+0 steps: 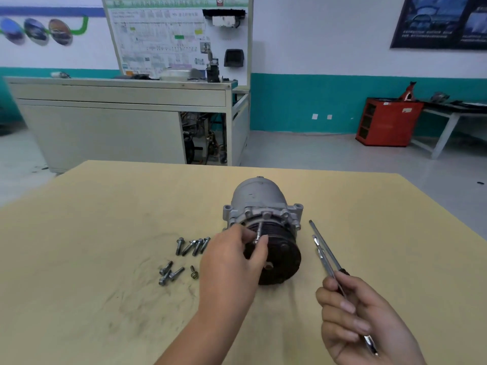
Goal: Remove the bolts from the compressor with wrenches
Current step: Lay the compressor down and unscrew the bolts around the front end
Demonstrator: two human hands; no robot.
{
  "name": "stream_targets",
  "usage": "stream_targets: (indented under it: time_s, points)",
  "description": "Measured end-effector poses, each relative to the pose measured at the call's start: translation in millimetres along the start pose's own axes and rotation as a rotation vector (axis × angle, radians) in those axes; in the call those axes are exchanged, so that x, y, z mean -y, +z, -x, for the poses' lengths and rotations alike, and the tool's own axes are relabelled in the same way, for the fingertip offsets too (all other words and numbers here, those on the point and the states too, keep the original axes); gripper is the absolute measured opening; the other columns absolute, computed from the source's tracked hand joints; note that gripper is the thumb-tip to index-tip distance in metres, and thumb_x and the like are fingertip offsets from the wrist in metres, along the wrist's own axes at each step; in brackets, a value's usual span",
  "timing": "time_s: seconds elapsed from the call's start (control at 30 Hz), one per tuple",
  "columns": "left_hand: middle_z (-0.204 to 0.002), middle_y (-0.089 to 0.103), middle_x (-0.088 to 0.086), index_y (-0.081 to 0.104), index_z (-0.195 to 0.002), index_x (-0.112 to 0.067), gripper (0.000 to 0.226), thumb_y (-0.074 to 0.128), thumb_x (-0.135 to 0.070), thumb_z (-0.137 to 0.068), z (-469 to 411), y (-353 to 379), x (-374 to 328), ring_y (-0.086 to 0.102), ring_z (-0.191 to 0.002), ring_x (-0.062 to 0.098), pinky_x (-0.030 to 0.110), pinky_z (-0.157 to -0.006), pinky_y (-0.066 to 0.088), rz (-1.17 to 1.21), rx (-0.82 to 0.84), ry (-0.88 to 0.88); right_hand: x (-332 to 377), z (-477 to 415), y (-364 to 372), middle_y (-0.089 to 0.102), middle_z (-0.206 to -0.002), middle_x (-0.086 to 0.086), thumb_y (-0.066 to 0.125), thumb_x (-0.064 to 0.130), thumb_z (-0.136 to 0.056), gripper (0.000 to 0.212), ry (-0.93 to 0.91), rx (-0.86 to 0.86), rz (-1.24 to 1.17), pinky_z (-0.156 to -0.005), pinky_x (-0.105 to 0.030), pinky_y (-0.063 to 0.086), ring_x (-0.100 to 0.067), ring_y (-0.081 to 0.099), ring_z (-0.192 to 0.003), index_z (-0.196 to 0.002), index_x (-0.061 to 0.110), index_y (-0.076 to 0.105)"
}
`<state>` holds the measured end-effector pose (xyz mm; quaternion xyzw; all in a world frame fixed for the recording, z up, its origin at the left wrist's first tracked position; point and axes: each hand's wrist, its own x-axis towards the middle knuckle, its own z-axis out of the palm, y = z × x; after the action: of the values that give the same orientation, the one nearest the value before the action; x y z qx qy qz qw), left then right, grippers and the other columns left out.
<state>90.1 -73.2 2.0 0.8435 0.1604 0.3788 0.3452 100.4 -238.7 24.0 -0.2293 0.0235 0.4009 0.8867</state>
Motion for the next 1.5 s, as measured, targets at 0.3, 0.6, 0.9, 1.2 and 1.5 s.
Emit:
stream_targets:
  time_s: [0.3,0.6,0.9,1.2,1.5]
  points:
    - [-0.063,0.050,-0.009,0.056,-0.079,-0.025,0.016,0.063,-0.038,-0.085,-5.7,-39.8,91.0,0.050,-0.068,0.018,0.029,-0.055,0.031,-0.439,0.171,-0.306,-11.2,-3.0,4.2,0.026,-0.041,0.002,0.089,-0.002,-0.001,0.058,-0.036,-0.044,0.048,-0.023,-0.017,0.018,-0.004,0.006,-0.037,-0.048,0.003,0.054]
    - [-0.088,0.069,0.002,0.061,-0.084,-0.021,0.018,0.061,-0.039,-0.088,-5.4,-39.9,120.3,0.062,-0.089,0.026,0.029,-0.061,0.035,-0.533,0.200,-0.254,-6.7,-4.6,-5.6,0.029,-0.040,0.000,0.089,0.005,-0.003,0.059,-0.087,-0.110,0.114,-0.022,-0.016,0.022,-0.010,0.024,-0.018,-0.051,0.006,0.054]
    - [-0.088,0.069,0.003,0.062,-0.089,-0.022,0.019,0.064,-0.041,-0.085,-2.3,-39.5,116.1,0.061,-0.089,0.028,0.031,-0.062,0.037,-0.523,0.194,-0.241,-0.7,-18.1,-27.5,0.030,-0.040,-0.005,0.035,0.022,-0.095,0.052,-0.119,-0.268,0.440,-0.028,-0.018,0.024,-0.015,0.027,-0.023,-0.053,0.002,0.060]
    - [-0.046,0.053,-0.004,0.057,-0.069,-0.029,0.019,0.059,-0.029,-0.088,11.1,-38.6,50.3,0.052,-0.056,0.015,0.029,-0.053,0.037,-0.321,0.184,-0.136,8.1,-29.3,-38.3,0.032,-0.042,-0.006,0.037,0.015,-0.098,0.047,-0.160,-0.253,0.692,-0.035,-0.016,0.023,-0.014,0.029,-0.027,-0.059,0.002,0.061]
    - [-0.083,0.075,0.003,0.070,-0.091,-0.012,0.027,0.046,-0.023,-0.097,28.1,14.3,-7.1,0.071,-0.073,0.015,0.024,-0.068,0.054,0.711,0.724,-0.750,-4.4,-40.2,-40.0,0.035,-0.040,-0.007,0.037,0.017,-0.099,0.047,-0.193,-0.232,0.692,-0.035,-0.015,0.025,-0.014,0.031,-0.027,-0.058,0.004,0.057]
